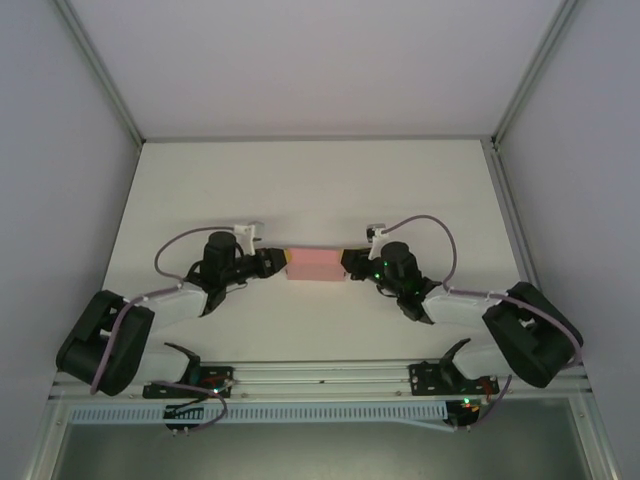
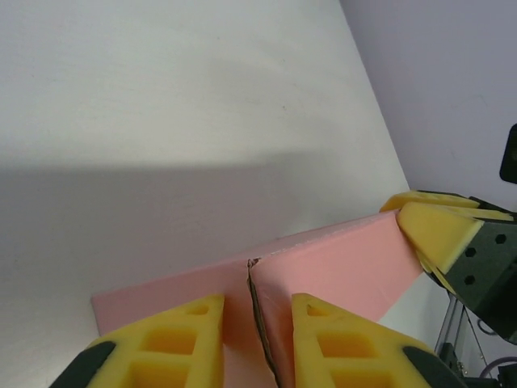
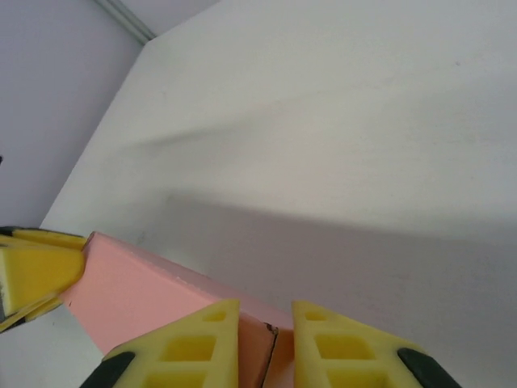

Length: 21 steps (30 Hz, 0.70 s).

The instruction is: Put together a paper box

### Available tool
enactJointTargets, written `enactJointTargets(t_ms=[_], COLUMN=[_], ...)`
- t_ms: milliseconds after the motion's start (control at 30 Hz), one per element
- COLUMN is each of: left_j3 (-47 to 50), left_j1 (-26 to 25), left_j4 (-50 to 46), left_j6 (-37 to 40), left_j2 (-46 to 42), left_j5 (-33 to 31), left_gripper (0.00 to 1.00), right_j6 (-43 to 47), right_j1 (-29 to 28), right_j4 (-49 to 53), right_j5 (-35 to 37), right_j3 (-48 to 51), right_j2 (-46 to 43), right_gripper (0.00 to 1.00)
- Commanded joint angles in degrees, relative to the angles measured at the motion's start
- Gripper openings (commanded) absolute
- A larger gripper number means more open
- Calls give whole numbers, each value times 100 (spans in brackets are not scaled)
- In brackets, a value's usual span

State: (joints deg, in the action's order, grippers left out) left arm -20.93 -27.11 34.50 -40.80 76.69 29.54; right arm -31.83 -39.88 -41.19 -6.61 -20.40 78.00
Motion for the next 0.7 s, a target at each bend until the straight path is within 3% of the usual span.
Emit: enactJointTargets(t_ms=[0,200,400,533,567,633,667], left_j3=[601,984,724,193,-1,-429,-650], left_j1=[6,-22,-154,-317,-365,-425,-433], left_j4=[-446,240,-226,-1357,-1755,-2463,-2769], left_j6=[502,696,962,1198,1252,1416,1428], left_j2=[519,464,288,-337,-508,-773,-856], left_j5=[340,81,-104,-610,-875,-1188,-1335], left_gripper=[0,0,3,37,50,59,72], right_j6=[944,1698,1713,1497,1464,1325,1221], right_j1=[-37,-17,-18,-15,-19,-17,-25], right_j4=[-62,-1526,-904,124,623,1592,1952], right_j5=[-520,-704,-781,-587,-500,-208,-53], right_j3=[716,1164,789,433,249,-169,-360], right_j2=[585,1043,937,279,53,-344,-480], right_gripper=[16,11,10,19,21,37,37])
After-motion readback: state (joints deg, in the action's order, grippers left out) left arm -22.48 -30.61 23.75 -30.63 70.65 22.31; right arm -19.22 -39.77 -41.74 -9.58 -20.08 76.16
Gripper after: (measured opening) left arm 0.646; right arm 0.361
